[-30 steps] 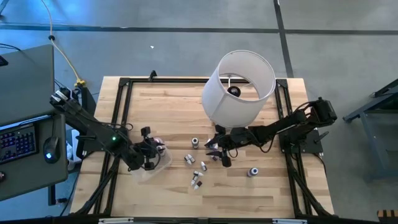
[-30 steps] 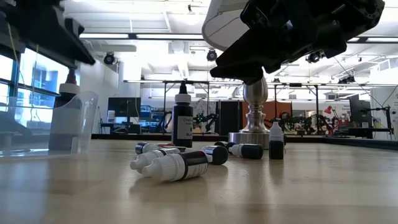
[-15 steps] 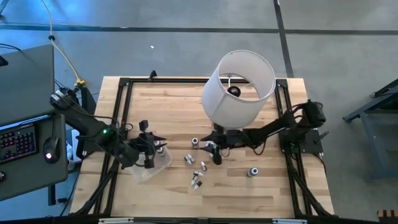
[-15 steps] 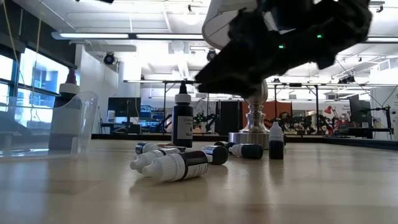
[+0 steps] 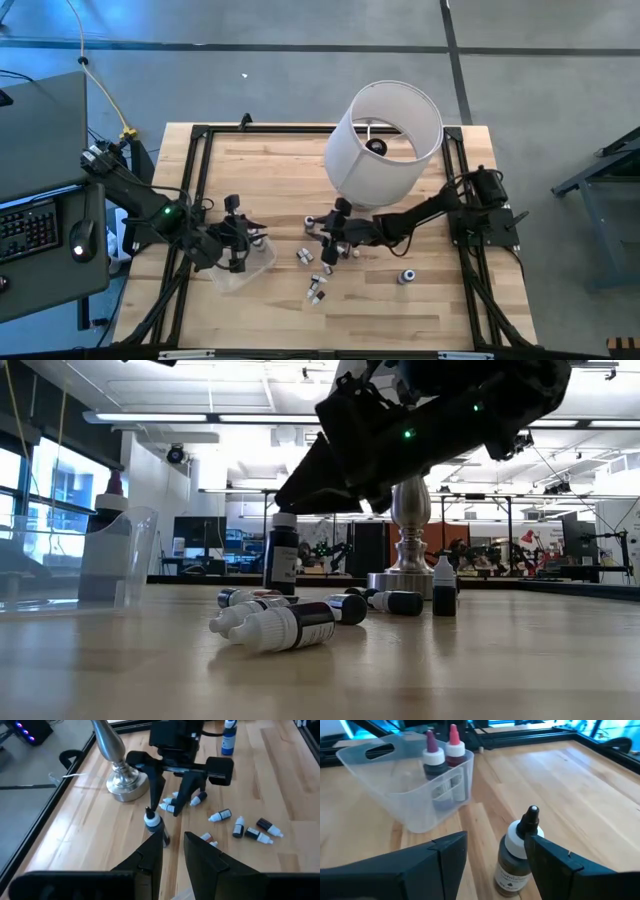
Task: Pick & Place food coloring
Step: Put the black food coloring bottle into the transparent bin
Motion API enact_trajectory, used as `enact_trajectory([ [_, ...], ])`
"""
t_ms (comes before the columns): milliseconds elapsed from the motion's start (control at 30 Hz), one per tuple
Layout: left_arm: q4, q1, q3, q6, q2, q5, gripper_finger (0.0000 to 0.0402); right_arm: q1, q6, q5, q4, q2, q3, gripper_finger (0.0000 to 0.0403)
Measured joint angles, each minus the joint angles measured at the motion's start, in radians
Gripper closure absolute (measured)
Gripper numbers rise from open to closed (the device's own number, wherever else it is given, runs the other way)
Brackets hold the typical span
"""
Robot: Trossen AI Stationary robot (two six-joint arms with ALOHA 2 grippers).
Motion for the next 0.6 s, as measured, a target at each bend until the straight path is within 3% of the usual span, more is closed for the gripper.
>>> enact_trajectory([
  [400,-0.006,0.000,0.000,-0.004,0.000,0.000,0.0325,0.018,0.006,0.001,0.030,0.001,0.000,0.0211],
  [600,-0.007,0.000,0.000,-0.004,0.000,0.000,0.0325,0.006,-0.041,0.124,0.032,0.001,0.000,0.0211],
])
